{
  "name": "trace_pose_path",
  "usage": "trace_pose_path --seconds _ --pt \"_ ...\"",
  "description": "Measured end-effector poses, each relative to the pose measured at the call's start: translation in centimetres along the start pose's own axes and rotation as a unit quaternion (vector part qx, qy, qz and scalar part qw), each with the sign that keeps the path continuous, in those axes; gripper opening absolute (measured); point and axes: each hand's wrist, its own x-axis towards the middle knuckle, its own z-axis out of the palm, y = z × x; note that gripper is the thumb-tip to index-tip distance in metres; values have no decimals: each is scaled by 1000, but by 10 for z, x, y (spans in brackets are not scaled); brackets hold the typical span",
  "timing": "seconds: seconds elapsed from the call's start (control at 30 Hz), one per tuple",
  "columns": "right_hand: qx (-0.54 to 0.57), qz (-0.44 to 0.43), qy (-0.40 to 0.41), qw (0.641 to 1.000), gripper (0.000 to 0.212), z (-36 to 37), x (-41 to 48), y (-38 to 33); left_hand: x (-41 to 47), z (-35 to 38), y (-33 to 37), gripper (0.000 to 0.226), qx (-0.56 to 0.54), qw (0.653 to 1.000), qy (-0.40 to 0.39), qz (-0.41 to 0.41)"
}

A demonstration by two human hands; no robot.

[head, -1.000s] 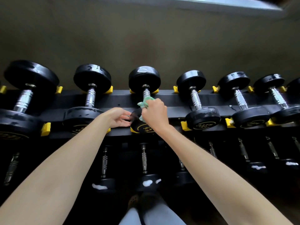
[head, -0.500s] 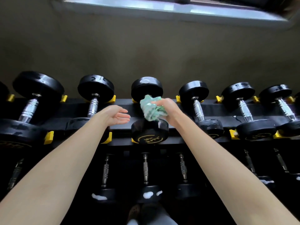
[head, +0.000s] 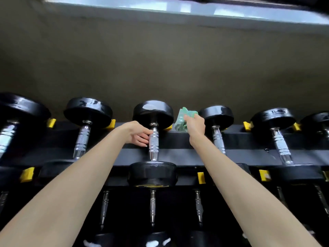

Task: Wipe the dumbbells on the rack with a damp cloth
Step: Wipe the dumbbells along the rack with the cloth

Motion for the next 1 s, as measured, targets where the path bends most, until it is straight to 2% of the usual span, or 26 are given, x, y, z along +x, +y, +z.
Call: trace_pose_path --seconds 0.1,0.23,0.37,0.47,0.53,0.7,0.83,1.0 --pt "-89 -51 -4 995 10 13 19 -10 10 -7 -1 22 1 1000 -19 8" --pt "-199 -66 -8 978 12 26 30 -10 20 -16 -12 30 -40 998 -46 21" --pt "-233 -75 -11 969 23 30 31 -16 26 -22 -18 29 -61 995 -74 31" --pt "-255 -127 -3 959 15 33 21 -26 28 -22 -21 33 -66 994 -83 32" --pt "-258 -177 12 950 20 40 12 -32 27 -24 -21 37 -72 992 -99 31" --pt "-322 -310 22 894 29 60 -5 -47 22 -28 -20 44 -50 991 -118 35" --pt "-364 -351 7 863 30 66 -6 -52 17 -29 -21 38 -62 989 -130 36" --pt "-415 -392 -79 817 27 80 -6 -70 10 -32 -27 33 -60 990 -125 27"
